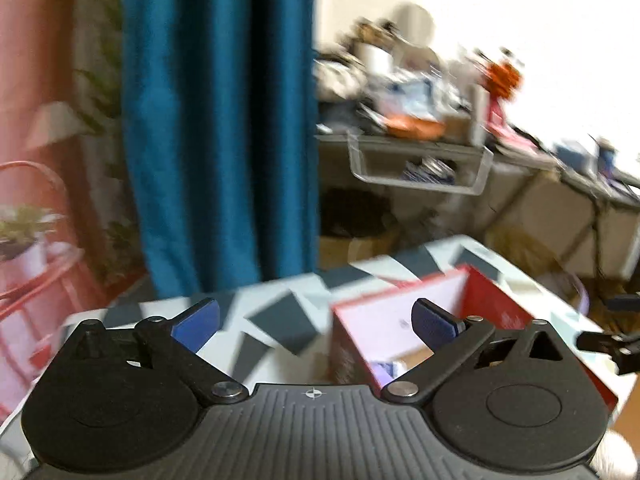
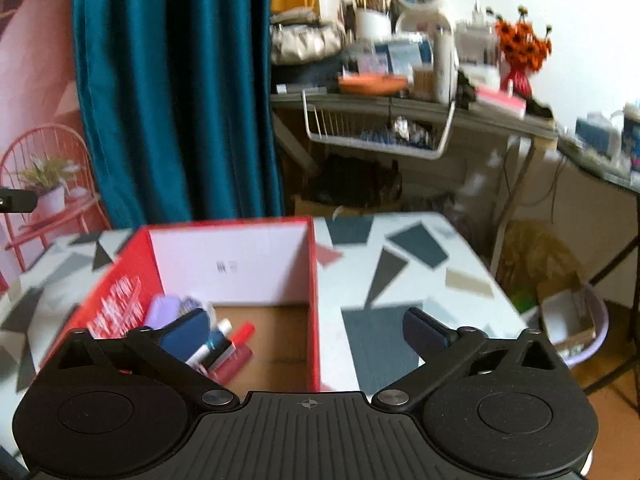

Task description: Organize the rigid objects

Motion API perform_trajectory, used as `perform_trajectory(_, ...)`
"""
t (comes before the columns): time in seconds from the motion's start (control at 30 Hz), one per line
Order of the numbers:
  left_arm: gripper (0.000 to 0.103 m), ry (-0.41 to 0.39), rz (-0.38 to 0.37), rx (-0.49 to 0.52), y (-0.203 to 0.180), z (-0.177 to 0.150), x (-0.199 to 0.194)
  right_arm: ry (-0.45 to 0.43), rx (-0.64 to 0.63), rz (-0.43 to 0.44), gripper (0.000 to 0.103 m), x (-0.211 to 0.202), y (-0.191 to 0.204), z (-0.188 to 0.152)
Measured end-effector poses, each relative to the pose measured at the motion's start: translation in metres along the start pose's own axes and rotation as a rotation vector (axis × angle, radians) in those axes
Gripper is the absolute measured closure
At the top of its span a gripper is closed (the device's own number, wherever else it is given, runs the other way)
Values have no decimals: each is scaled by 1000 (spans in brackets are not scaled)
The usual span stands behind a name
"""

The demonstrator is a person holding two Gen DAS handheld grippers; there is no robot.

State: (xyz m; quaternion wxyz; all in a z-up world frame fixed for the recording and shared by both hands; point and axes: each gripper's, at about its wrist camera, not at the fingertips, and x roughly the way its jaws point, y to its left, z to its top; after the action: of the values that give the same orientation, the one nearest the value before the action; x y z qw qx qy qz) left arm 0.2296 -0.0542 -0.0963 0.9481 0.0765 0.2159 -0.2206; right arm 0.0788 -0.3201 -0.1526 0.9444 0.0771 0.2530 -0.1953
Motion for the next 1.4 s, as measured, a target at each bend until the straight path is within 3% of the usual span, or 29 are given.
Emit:
perform_trajectory(0.13,0,-7,161,-10,-3,6,-31,-37,-2,38,0,-24,7,26)
perform_trajectory(0.27,0,-73,236,34,-17,6,-75,-89,1,62,0,-53,16,47)
perform_trajectory(0.53,0,-117,206,-67,-40,15,-163,-184,-7,129,0,-129,44,62)
perform_trajectory(0.77,0,-125,212,-116,-56,0,-218,-243,-20,169,0,-190,65,54)
perform_trajectory(1.0,0,-105,260,-80,-62,-16,-235,-273,-35,155,0,-223,76,47)
perform_trajectory(1.4,0,-146,297,-89,-58,-14,-249,-248,-30,156,0,-230,86,39)
